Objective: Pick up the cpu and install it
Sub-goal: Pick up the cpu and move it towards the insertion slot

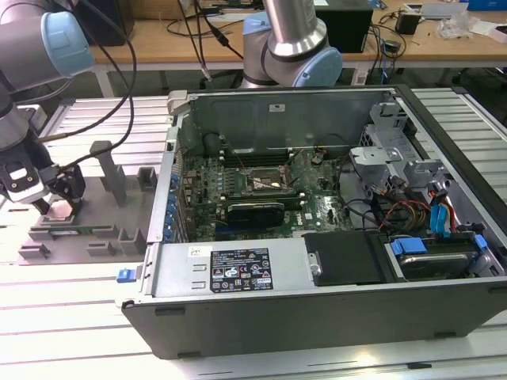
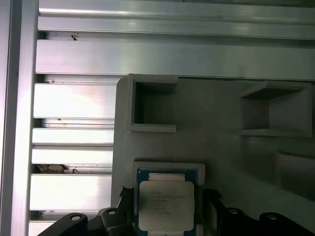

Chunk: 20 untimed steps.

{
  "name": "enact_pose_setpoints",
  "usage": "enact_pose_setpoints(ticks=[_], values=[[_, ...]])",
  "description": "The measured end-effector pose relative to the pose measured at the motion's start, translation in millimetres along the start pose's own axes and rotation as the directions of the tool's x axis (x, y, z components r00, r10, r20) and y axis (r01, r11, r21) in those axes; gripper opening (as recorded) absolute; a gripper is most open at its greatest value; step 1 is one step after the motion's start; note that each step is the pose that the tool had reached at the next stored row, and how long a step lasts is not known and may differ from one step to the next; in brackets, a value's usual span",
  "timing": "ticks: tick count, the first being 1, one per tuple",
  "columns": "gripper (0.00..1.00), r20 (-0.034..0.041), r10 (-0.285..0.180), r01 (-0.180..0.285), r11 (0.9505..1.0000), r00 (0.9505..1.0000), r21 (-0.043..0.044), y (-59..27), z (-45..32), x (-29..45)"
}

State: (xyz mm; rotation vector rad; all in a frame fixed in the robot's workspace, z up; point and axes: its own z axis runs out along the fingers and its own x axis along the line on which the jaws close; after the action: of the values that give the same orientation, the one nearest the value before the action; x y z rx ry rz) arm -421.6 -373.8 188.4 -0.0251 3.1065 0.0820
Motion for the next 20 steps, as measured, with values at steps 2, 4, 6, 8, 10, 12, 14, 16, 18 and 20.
enact_pose_setpoints(ticks=[2, 4, 6, 8, 10, 12, 14, 16, 18, 20], values=[[0.66, 0.0002, 0.000, 0.000, 1.0000, 1.0000, -0.0001, 0.0, 0.6, 1.2], [0.66, 0.0002, 0.000, 0.000, 1.0000, 1.0000, -0.0001, 0.1, 0.9, 2.2], [0.66, 0.0001, 0.000, 0.000, 1.0000, 1.0000, -0.0001, 0.1, 1.1, 2.3], [0.66, 0.0001, 0.000, 0.000, 1.0000, 1.0000, -0.0001, 0.1, 1.5, 2.3], [0.66, 0.0001, 0.000, 0.000, 1.0000, 1.0000, -0.0001, 0.1, 1.6, 2.1], [0.66, 0.0002, 0.000, 0.000, 1.0000, 1.0000, -0.0001, 0.1, 1.6, 1.8], [0.66, 0.0000, 0.000, 0.000, 1.0000, 1.0000, 0.0002, 0.1, 1.4, 1.8], [0.66, 0.0003, 0.000, 0.000, 1.0000, 1.0000, 0.0001, 0.1, 1.2, 1.7], [0.66, 0.0002, 0.000, 0.000, 1.0000, 1.0000, 0.0003, 0.1, 1.0, 1.7], [0.66, 0.0002, 0.000, 0.000, 1.0000, 1.0000, 0.0005, 0.1, 1.0, 1.7]])
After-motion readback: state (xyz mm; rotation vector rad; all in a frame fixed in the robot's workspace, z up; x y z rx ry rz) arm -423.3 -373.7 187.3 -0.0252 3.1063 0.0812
